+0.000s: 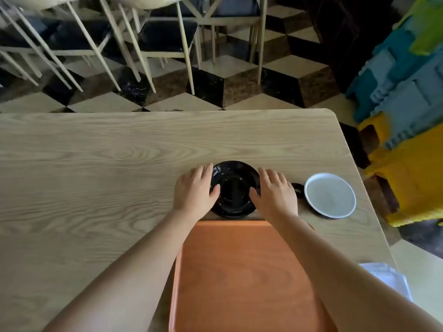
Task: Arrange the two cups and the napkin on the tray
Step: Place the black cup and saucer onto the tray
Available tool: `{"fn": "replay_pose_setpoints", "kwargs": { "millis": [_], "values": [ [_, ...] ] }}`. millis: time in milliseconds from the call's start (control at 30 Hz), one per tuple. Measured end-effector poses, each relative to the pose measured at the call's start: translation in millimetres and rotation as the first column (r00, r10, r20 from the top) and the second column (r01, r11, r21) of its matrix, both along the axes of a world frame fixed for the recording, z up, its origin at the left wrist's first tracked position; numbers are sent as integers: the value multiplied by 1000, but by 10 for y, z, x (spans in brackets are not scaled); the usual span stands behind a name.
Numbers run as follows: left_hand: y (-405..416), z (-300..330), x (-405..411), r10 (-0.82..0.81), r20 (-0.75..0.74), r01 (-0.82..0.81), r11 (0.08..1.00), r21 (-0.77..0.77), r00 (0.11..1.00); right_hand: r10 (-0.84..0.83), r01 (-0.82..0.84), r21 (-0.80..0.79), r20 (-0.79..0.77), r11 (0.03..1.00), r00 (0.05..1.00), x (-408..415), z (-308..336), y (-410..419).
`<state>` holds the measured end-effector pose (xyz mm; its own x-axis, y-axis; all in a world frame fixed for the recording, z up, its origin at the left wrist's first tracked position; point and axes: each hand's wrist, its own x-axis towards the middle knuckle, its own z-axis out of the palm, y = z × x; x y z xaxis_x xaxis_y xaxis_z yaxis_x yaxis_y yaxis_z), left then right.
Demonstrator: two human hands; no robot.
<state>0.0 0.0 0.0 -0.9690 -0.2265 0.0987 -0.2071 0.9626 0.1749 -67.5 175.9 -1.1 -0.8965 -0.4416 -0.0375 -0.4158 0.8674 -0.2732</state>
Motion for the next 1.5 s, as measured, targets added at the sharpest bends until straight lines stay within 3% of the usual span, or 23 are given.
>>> {"fn": "replay_pose_setpoints", "kwargs": {
  "millis": [233, 467, 600, 733, 800, 867, 967, 1100, 1267, 1500],
  "values": [
    [-136, -311, -6, 11, -45, -12, 1000, -8, 999, -36, 36, -16, 35, 999, 999, -70, -281, -10],
    [-76, -342, -28, 170, -8, -163, 956, 242, 985, -128, 145, -100, 163, 984, 978, -69, -275, -81],
    [-75, -284, -16, 242, 54, -222, 751, 622, 969, -173, 275, -295, 328, 915, 929, -102, -231, -116],
    [-137, -171, 50, 315, 211, -354, 517, 780, 925, -164, 309, -390, 363, 867, 917, -121, -163, -90],
    [-189, -101, 148, 356, 221, -361, 399, 843, 908, -159, 327, -439, 377, 837, 912, -81, -128, -56],
    [-224, -23, 301, 376, 211, -346, 339, 875, 902, -165, 344, -476, 378, 809, 911, -2, -103, -11],
    [-219, 31, 594, 378, 211, -347, 342, 873, 901, -111, 347, -542, 420, 766, 901, 202, -91, 85],
    [-134, 49, 978, 383, 212, -360, 369, 857, 899, 4, 457, -613, 601, 644, 799, 566, -92, 208],
    [-38, 25, 1329, 407, 237, -402, 390, 828, 882, 48, 477, -604, 650, 639, 758, 882, -171, 286],
    [37, -21, 1552, 387, 240, -437, 577, 690, 890, 60, 455, -581, 658, 675, 751, 1075, -263, 325]
  ]
}}
